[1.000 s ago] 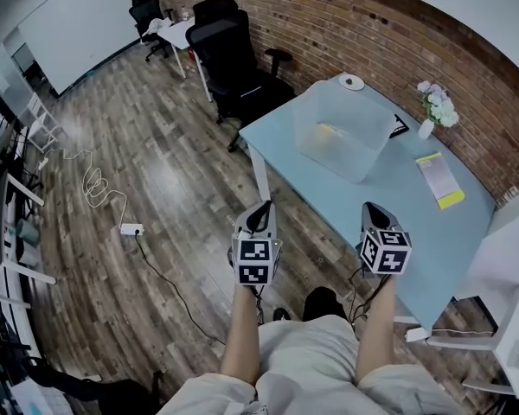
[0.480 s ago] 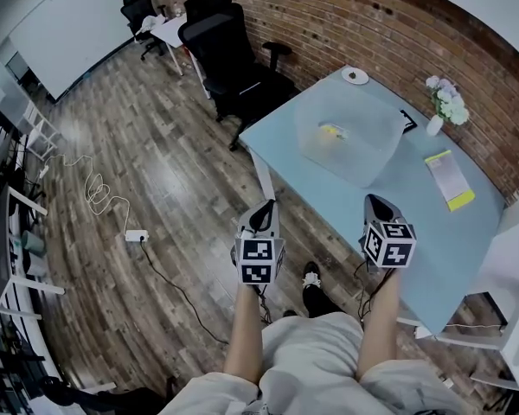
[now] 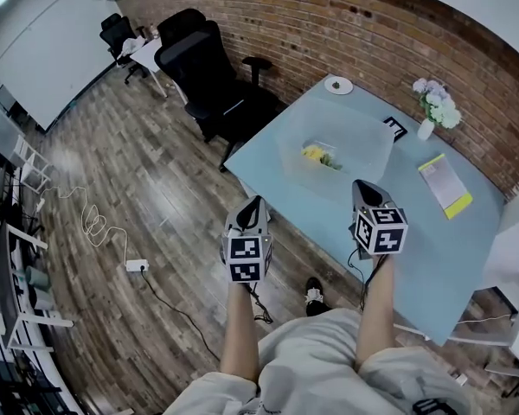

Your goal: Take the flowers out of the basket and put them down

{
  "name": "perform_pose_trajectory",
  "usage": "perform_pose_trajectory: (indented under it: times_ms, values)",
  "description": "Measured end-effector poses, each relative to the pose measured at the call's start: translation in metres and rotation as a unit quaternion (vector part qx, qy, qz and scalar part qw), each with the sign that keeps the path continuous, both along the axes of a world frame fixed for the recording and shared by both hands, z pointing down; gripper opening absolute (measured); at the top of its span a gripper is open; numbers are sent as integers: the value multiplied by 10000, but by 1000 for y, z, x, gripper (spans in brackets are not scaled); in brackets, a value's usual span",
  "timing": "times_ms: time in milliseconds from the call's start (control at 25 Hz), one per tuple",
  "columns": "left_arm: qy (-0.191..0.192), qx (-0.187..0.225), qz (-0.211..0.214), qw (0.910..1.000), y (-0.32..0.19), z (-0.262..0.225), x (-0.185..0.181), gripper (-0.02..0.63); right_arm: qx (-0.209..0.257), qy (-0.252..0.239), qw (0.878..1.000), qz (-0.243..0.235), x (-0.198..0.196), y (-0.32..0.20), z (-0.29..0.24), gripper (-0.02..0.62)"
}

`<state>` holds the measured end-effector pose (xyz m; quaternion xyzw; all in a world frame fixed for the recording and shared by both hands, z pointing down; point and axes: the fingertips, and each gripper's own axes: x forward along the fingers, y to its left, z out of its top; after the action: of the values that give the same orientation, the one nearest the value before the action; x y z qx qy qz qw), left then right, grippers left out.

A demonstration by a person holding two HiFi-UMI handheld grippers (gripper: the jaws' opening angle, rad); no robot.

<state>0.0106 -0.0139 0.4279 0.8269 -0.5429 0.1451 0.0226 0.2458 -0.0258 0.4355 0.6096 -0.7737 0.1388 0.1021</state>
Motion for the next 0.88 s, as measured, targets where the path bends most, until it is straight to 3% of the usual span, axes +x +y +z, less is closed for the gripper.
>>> perform_pose_trajectory:
  times_ms: [560, 880]
  values:
    - [-368, 111, 227, 9990, -95, -11, 61, 17, 143, -413, 9990, 77, 54, -92, -8, 2]
    - [-389, 34, 352, 9986, -134, -2, 103, 17, -67, -354, 9991, -232, 64, -116, 7, 2]
